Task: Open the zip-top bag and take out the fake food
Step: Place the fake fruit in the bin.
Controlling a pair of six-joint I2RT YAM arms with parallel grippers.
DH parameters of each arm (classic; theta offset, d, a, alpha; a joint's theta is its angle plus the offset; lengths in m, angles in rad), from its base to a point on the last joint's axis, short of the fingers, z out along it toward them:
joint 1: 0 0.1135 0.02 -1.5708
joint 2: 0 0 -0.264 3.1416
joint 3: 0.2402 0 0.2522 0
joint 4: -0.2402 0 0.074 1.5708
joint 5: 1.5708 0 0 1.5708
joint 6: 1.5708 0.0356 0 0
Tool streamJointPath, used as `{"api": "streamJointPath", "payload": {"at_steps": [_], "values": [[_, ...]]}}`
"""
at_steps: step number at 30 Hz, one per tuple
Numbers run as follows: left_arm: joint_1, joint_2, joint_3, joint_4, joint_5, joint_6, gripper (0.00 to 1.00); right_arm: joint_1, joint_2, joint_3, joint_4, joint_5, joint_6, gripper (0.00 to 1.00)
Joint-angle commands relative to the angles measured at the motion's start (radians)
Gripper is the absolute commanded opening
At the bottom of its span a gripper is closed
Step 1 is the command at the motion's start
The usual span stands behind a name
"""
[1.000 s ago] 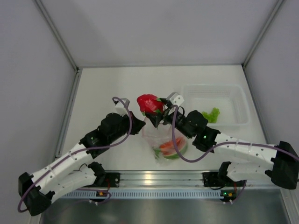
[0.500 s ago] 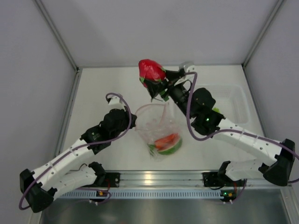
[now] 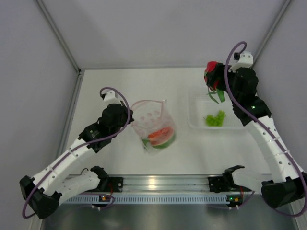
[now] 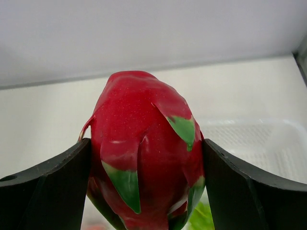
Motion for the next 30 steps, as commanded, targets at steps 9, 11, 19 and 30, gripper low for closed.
{"api": "streamJointPath", "payload": {"at_steps": [9,11,19,30], "values": [[0.03,-0.019,0.084,-0.046,0.019,0.063,0.0,-0.18,0.166,-0.235,0.087,-0.011,0.108,0.0],[0.03,-0.024,0.093,-0.054,0.021,0.07,0.0,-0.179,0.202,-0.257,0.127,-0.005,0.129,0.01],[0.032,-0.034,0.092,-0.06,0.033,0.079,0.0,-0.173,0.346,-0.298,0.225,-0.02,0.179,0.15],[0.033,-0.008,0.13,-0.065,0.064,0.117,0.0,-0.142,0.297,-0.288,0.223,-0.072,0.133,0.99]]}}
